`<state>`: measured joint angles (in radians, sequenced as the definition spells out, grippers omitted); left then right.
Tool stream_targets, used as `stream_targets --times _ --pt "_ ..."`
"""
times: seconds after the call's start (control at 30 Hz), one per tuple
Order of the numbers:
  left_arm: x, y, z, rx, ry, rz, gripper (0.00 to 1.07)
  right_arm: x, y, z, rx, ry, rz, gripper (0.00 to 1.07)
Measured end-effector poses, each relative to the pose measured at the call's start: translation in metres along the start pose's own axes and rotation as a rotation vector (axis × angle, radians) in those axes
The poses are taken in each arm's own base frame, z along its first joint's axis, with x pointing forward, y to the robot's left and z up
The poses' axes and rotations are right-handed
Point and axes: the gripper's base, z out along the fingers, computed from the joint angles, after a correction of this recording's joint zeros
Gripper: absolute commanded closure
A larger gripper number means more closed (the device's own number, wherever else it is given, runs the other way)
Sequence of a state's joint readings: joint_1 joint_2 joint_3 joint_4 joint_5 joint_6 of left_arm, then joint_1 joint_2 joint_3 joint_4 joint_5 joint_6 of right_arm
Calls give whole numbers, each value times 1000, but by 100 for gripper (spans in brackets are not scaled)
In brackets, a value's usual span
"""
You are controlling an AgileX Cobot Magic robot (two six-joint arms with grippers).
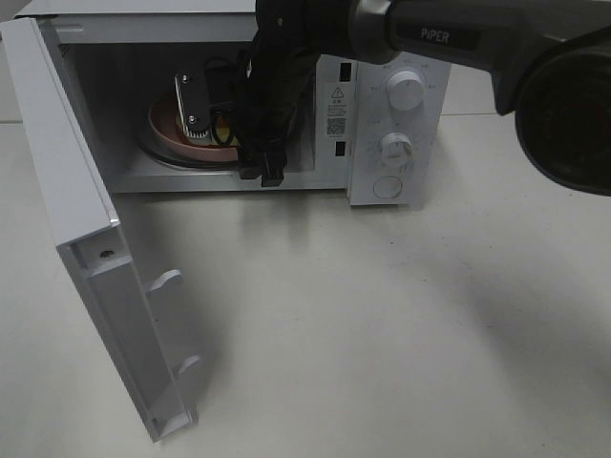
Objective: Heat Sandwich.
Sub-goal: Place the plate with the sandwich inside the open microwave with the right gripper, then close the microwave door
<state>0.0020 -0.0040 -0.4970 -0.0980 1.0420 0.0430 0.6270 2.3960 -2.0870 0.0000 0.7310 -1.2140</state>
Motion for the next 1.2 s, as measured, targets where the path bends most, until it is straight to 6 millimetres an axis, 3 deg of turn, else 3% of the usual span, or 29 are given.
stream_targets --times 0.63,1.2 --pt "0 0 0 0 0 0 10 11 31 -36 31 -15 5 39" --pt "0 0 0 0 0 0 10 31 83 -87 46 -21 13 39"
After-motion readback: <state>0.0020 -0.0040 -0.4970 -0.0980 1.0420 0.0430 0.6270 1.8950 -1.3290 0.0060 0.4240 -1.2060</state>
